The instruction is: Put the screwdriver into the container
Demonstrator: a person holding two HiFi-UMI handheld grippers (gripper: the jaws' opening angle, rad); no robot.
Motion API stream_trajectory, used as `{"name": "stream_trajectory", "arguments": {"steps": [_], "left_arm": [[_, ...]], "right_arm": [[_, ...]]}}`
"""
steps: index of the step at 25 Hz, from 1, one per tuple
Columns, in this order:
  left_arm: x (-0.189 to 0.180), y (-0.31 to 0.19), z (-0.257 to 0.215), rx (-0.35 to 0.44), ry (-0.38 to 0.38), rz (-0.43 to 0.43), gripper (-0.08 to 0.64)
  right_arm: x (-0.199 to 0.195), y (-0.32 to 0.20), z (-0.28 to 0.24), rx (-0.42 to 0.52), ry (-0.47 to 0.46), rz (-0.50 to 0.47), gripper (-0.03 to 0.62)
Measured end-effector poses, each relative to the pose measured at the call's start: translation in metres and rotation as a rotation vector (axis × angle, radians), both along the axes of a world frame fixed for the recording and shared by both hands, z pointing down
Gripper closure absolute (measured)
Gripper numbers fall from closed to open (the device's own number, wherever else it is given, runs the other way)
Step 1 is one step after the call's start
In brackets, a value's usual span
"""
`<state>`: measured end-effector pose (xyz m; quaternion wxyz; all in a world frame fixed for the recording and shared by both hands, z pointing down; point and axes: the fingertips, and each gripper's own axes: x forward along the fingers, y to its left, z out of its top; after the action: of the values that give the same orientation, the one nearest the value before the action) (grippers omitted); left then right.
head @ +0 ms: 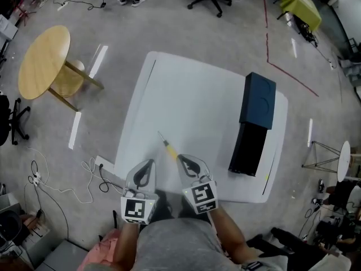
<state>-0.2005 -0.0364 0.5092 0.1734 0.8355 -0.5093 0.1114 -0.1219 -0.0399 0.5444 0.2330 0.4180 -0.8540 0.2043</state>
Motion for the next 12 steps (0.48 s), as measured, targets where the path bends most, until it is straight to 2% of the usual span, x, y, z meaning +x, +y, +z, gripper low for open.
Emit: {"name": "stream_trajectory", "arguments": {"steps": [12], "left_arm": [[-0.018, -0.025, 0.063, -0.106, -0.004, 0.045, 0.548]], "right_arm": [[-0.019, -0.021, 0.07, -0.132, 0.077, -0.018, 0.588]]}}
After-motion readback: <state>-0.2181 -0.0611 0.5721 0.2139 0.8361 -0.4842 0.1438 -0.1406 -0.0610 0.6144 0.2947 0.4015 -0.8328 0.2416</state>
